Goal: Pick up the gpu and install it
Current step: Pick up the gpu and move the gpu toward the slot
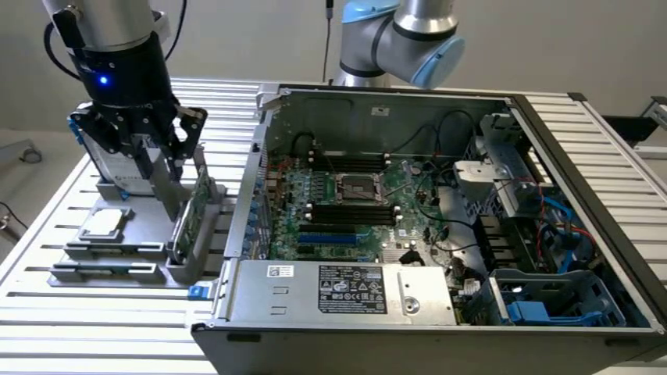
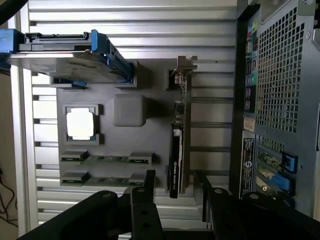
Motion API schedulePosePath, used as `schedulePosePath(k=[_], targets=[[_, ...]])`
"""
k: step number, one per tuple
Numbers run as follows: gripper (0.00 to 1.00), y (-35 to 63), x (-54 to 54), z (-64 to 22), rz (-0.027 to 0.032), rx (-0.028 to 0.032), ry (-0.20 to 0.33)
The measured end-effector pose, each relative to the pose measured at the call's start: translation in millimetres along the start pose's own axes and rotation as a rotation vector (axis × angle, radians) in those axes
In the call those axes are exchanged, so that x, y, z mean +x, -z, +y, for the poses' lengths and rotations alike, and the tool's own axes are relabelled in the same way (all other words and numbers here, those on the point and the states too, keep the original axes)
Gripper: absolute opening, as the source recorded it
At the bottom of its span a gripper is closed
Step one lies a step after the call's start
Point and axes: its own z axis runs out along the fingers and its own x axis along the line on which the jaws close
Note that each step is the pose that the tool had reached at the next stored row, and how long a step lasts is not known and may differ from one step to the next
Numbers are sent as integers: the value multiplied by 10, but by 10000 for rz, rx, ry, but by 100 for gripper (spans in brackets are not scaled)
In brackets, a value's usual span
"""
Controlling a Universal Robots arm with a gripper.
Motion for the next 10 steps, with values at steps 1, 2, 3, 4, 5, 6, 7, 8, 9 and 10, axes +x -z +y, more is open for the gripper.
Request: schedulePosePath(k=[1, 2, 3, 4, 5, 6, 7, 8, 9, 10], targets=[[44, -17, -7, 0, 0, 1, 4], [44, -35, -18, 0, 1, 2, 9], [44, -51, -32, 0, 1, 4, 14], [44, -70, -43, 0, 0, 3, 16], [44, -90, -52, 0, -1, 3, 17], [44, -107, -57, 0, 0, 4, 18], [44, -125, -60, 0, 0, 3, 17], [44, -143, -62, 0, -1, 3, 17], [44, -160, -65, 0, 0, 3, 19], [44, -178, -67, -1, 1, 4, 21]])
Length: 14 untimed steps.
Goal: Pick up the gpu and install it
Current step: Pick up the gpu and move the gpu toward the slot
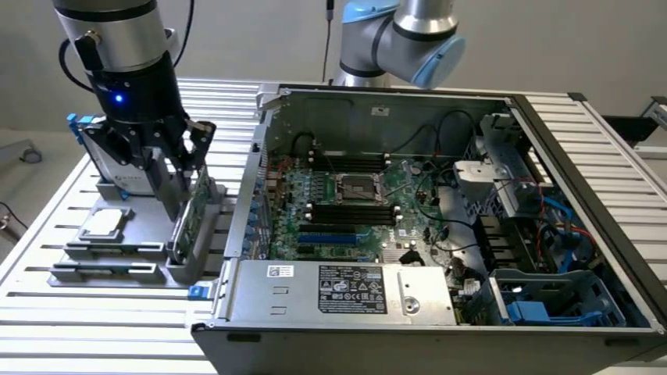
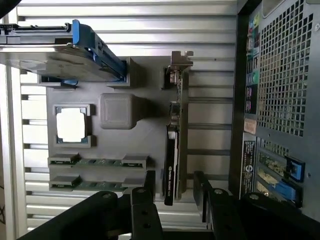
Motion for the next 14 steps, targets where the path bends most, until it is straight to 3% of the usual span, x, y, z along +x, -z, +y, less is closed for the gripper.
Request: schedulePosePath(k=[10, 12, 14], targets=[[44, -182, -8, 40, -7, 6, 79], [44, -220, 0, 69, -53, 4, 110], [44, -294, 24, 129, -170, 7, 170]])
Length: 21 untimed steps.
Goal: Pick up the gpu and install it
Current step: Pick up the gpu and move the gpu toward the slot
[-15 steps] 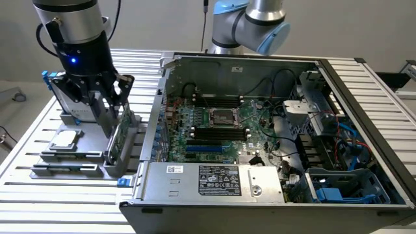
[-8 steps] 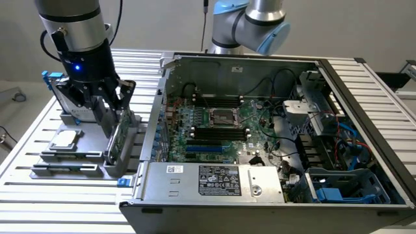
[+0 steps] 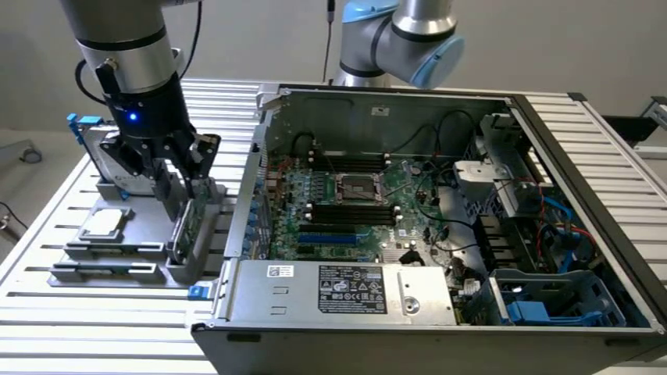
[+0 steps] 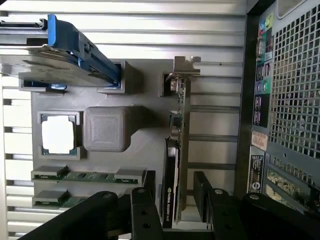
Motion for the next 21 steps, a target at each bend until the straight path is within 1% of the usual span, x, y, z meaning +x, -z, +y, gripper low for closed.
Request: schedulePosePath(k=[2, 3, 4, 7, 21], targets=[[44, -38, 16, 32, -47, -1, 19], [44, -56, 26, 47, -59, 0, 26], [44, -75, 39, 63, -59, 1, 29], [44, -129, 55, 67, -61, 1, 32], [44, -384, 30, 32, -60, 2, 42]])
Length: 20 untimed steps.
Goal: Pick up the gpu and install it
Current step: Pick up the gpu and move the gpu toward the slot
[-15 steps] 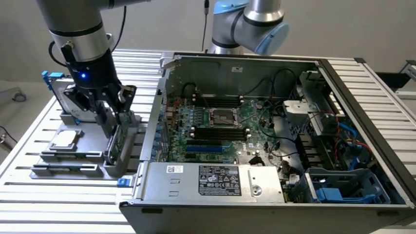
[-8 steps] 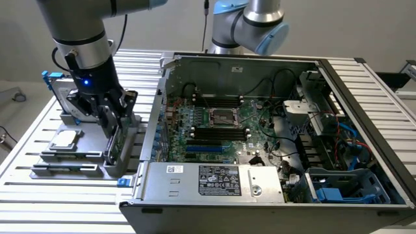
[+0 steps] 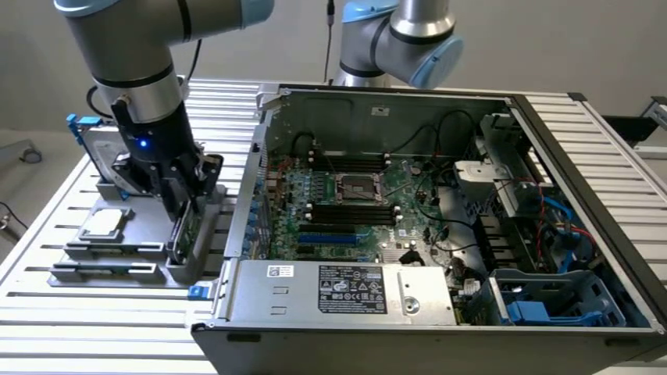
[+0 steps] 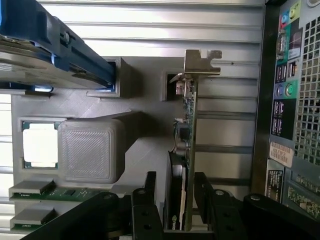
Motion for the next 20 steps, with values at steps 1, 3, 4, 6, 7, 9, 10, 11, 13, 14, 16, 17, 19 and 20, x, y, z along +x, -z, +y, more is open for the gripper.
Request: schedulePosePath(k=[1, 3, 4, 6, 7, 9, 10, 11, 13, 14, 16, 17, 19, 20], targets=[[44, -18, -1, -1, 0, 0, 1], [44, -50, -2, -1, -2, -1, 2], [44, -56, -2, -1, -1, -1, 2], [44, -60, -1, -1, 2, 2, 2], [44, -62, 0, -1, 0, 0, 2], [44, -63, 1, -1, -1, -1, 3], [44, -63, 2, 0, -2, -1, 1], [44, -63, 2, -1, -1, 0, 2], [44, -63, 3, -1, -1, 0, 2], [44, -62, 3, -1, 0, 0, 2], [44, -63, 3, -1, -1, 0, 2], [44, -63, 3, -1, -1, 0, 1], [42, -63, 3, -1, -1, -1, 1], [42, -63, 3, -1, -1, 0, 1]])
